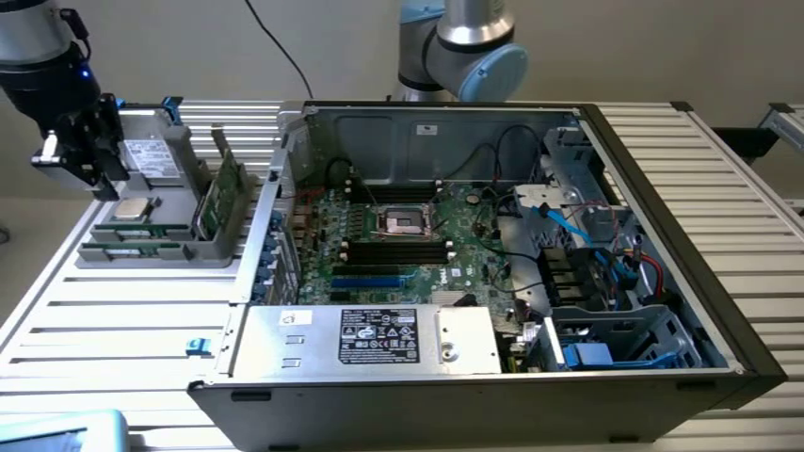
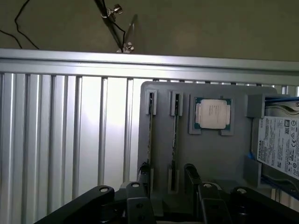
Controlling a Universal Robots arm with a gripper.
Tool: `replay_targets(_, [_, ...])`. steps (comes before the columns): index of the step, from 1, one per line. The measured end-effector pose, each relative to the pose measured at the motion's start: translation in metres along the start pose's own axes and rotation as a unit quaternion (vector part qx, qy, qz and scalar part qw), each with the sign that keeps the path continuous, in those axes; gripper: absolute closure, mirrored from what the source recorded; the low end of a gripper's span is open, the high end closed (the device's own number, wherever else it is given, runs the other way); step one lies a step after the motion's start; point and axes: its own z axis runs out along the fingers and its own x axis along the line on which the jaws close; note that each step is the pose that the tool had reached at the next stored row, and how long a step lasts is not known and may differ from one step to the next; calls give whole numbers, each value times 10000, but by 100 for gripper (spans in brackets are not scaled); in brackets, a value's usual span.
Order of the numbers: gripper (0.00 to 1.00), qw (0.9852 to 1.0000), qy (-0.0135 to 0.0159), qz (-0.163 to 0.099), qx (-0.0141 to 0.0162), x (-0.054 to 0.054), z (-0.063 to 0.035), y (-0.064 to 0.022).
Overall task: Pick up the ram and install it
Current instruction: 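Pick up the ram and move it above insertion slot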
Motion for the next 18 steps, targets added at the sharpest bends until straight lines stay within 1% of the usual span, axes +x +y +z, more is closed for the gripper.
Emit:
replay_targets(7, [57,10000,0,2,0,31,127,-10])
replay_targets(14, [57,10000,0,3,0,74,250,-64])
replay_targets(18, [57,10000,0,5,0,116,322,-69])
